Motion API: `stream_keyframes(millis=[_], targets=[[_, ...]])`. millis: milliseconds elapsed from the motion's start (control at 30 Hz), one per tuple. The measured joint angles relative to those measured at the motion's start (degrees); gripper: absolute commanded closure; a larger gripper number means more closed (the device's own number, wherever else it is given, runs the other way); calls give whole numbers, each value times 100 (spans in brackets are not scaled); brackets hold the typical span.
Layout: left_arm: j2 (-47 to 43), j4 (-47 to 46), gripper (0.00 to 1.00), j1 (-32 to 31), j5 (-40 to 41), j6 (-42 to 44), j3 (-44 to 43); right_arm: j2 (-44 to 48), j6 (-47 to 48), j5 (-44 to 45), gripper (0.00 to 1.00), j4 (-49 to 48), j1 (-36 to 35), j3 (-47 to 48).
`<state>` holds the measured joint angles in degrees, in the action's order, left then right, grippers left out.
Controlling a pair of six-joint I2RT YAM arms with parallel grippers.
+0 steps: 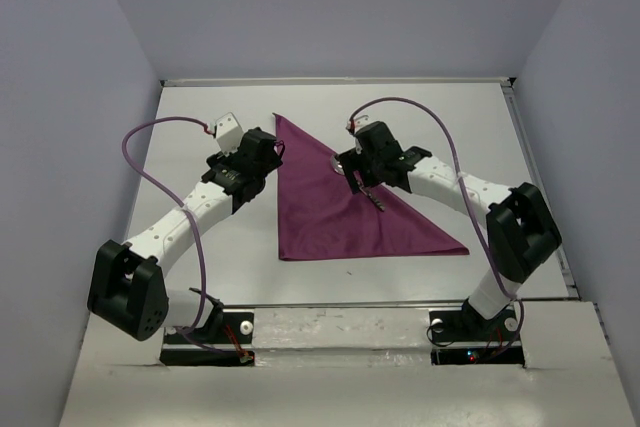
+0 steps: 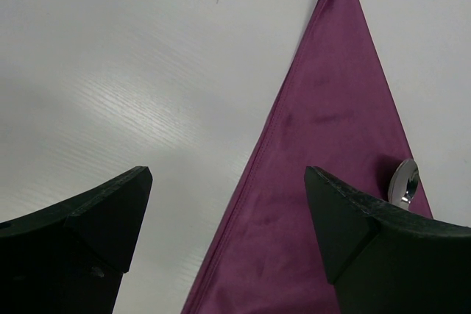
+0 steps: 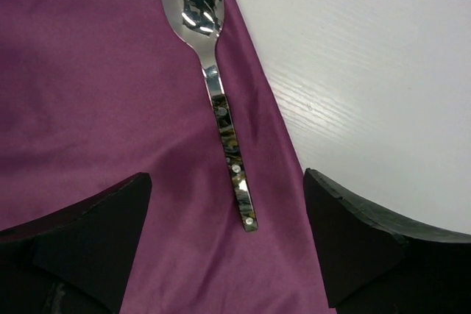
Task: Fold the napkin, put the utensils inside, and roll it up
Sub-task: Adjust the spoon with the napkin.
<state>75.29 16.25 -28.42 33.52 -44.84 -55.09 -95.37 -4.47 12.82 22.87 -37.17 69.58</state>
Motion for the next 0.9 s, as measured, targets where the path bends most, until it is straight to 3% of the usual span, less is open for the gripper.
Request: stream_keyframes(millis=[67, 300, 400, 700, 900], targets=[[0, 33, 1, 2, 11, 2, 0, -170, -15, -107, 26, -63, 0, 92], [0, 144, 1, 2, 9, 55, 0, -892, -17, -273, 35, -168, 0, 197], [-2, 122, 1, 2, -72, 153, 0, -1064, 13, -306, 44, -170, 0, 197], [-170, -72, 1, 4, -310, 330, 2, -1145, 173, -339, 55, -232, 0, 197], [-208, -105, 1, 4, -389, 391, 109, -1150, 269, -337, 54, -271, 0, 195]])
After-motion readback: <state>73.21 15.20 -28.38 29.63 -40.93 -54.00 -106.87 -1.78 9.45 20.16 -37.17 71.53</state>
